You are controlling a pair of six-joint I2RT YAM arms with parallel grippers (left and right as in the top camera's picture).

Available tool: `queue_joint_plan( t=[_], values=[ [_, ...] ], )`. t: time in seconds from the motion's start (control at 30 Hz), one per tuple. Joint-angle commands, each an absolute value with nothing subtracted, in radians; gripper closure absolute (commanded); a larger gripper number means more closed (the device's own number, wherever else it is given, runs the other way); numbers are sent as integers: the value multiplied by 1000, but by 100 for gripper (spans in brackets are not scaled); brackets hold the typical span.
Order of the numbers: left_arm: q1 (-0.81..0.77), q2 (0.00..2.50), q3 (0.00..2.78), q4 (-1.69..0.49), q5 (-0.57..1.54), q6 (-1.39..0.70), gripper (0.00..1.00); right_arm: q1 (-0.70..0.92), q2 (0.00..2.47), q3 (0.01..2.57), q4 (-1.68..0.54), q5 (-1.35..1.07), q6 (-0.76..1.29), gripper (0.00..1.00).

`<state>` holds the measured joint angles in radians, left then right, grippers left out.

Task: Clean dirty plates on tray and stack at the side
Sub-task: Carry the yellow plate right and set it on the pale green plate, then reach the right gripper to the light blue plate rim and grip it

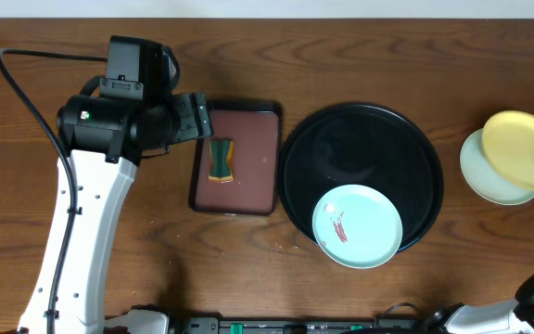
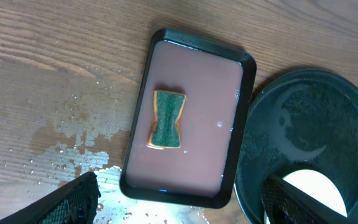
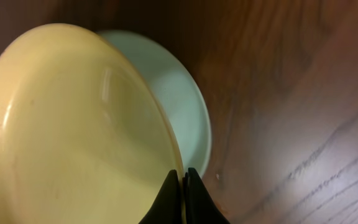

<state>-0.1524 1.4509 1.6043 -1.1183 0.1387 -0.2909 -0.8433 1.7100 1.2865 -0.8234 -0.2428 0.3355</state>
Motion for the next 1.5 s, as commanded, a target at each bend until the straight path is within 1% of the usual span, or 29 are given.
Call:
queue_joint_plan(
  t=[0.0,0.07,0.1,0.13,0.2,0.27,0.3,0.4,0.53,0.57,0.63,0.73,0.8,0.9,1.0,1.07,1.1,1.17,1.2,1.23,1.27,1.33,1.37,1.47],
  values=[
    [-149,1444,1613,-1118,125,-288,15,-842,1688,1205,-741,-296,313,98],
    [-149,1444,1613,-1118,125,-289,16,-839,1688,1196,-716,-313,288,90],
    [-149,1444,1613,-1118,125,-288,16,-836,1688,1196,-704,-338,250,78],
    [-149,1444,1613,-1118,125,-289,15,-832,1686,1198,-695,-376,217,61],
    [-149,1444,1613,-1118,125,-288,16,-828,1679,1204,-694,-455,204,42],
    [-149,1444,1613,-1118,125,-288,15,-821,1656,1208,-687,-538,196,30],
    [-149,1444,1613,-1118,125,-289,16,-815,1642,1209,-684,-560,191,26],
    [-149,1444,1613,-1118,125,-288,15,-770,1567,1209,-691,-625,175,24],
    [-149,1444,1613,-1118,125,-288,16,-633,1462,1208,-763,-630,173,27],
    [-149,1444,1613,-1118,125,-289,16,-577,1441,1208,-805,-598,169,31],
    [-149,1444,1613,-1118,125,-288,15,-471,1423,1208,-889,-520,154,35],
    [-149,1444,1613,-1118,125,-288,16,-253,1434,1185,-1024,-388,126,39],
    [-149,1444,1613,-1118,125,-288,16,-140,1446,1148,-1053,-279,141,39],
    [-149,1444,1613,-1118,125,-289,16,8,1471,1055,-1034,-68,267,41],
    [-149,1444,1613,-1118,125,-289,16,80,1502,949,-949,-35,303,46],
    [-149,1444,1613,-1118,125,-288,16,96,1525,896,-901,-42,303,44],
    [-149,1444,1613,-1118,125,-289,15,99,1534,876,-886,-33,303,40],
    [-149,1444,1613,-1118,125,-289,15,99,1556,834,-837,-27,300,51],
    [-149,1444,1613,-1118,125,-288,16,99,1557,826,-819,-32,298,58],
    [-149,1444,1613,-1118,125,-289,16,99,1557,822,-804,-37,299,71],
    [-149,1444,1613,-1118,125,-288,16,99,1557,822,-790,-43,298,81],
    [-149,1444,1613,-1118,125,-288,16,99,1556,823,-757,-56,299,96],
    [-149,1444,1613,-1118,125,-289,16,99,1556,823,-733,-71,299,99],
    [-149,1444,1613,-1118,125,-289,16,96,1556,823,-661,-112,345,99]
  ],
)
